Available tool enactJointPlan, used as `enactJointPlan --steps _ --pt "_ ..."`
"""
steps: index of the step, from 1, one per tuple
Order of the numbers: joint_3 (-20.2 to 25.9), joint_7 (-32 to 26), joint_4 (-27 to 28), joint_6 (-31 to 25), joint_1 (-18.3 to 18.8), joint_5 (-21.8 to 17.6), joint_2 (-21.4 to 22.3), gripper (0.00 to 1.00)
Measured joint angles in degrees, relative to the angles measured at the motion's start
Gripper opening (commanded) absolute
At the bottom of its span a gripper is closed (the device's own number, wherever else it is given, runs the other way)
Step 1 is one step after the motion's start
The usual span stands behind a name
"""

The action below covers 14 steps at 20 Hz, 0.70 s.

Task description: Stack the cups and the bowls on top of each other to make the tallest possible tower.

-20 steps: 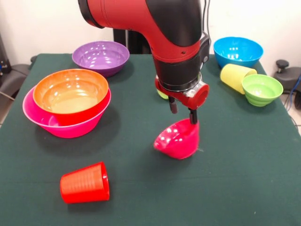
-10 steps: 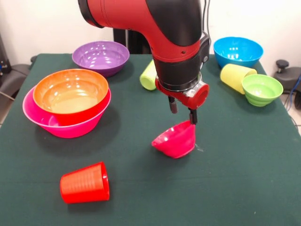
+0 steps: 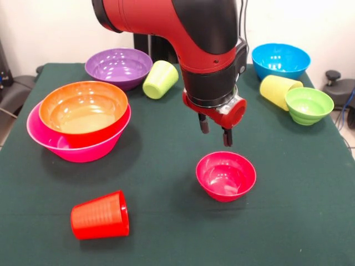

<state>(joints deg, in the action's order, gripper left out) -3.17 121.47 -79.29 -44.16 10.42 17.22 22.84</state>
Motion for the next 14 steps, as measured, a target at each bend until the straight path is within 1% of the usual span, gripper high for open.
enactJointPlan --steps 14 --pt "-0.4 0.0 0.3 0.0 -0.1 -0.2 -0.1 1.00"
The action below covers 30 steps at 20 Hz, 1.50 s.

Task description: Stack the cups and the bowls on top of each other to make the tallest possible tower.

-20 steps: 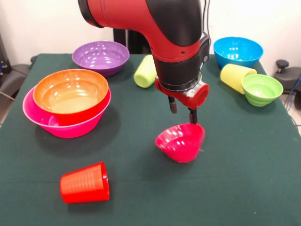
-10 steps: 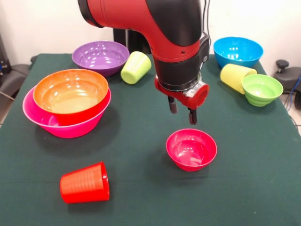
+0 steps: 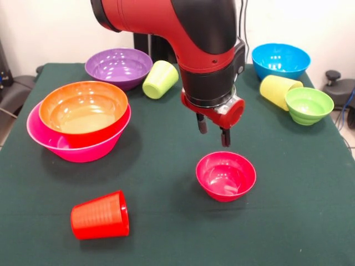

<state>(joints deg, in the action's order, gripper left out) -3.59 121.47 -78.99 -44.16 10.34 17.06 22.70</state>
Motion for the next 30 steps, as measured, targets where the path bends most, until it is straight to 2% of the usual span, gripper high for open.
enactJointPlan --steps 7,11,21,30 --pt "-1.5 0.0 3.9 0.0 -0.2 -0.3 -2.7 1.00" --pt "-4.6 0.0 8.8 0.0 -1.0 -2.6 -5.7 1.00" --pt "-15.3 0.0 22.6 0.0 -4.9 -11.8 -14.0 1.00" --pt "-18.8 0.0 27.6 0.0 -6.4 -13.0 -16.7 1.00"
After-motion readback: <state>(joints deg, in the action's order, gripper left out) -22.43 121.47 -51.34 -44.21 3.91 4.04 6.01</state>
